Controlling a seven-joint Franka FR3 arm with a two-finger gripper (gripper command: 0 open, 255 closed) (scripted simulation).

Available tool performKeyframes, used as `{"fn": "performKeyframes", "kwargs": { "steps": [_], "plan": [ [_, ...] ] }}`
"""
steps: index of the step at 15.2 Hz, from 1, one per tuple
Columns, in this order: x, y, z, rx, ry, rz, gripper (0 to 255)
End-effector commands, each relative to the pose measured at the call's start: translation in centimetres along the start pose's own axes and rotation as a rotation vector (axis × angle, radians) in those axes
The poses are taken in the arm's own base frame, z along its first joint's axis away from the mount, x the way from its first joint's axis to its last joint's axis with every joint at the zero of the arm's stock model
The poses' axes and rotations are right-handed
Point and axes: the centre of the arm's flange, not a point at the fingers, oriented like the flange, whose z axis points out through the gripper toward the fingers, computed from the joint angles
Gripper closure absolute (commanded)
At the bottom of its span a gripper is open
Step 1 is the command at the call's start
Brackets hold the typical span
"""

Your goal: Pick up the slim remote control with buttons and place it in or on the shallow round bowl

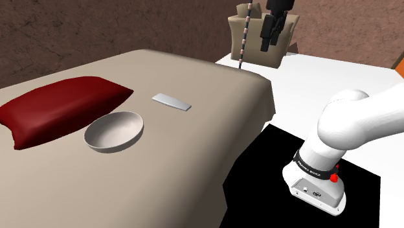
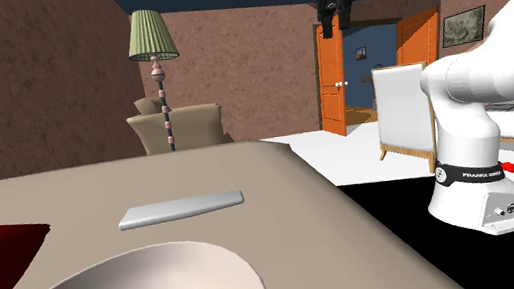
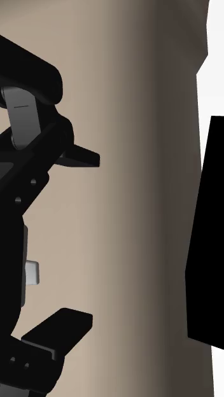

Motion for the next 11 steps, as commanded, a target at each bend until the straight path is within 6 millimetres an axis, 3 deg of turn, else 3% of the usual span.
{"fn": "performKeyframes", "kwargs": {
  "steps": [1,11],
  "plan": [
    [0.0,0.0,0.0,0.000,0.000,0.000,0],
    [10.3,-3.8,7.3,0.008,0.003,-0.031,0]
  ]
}}
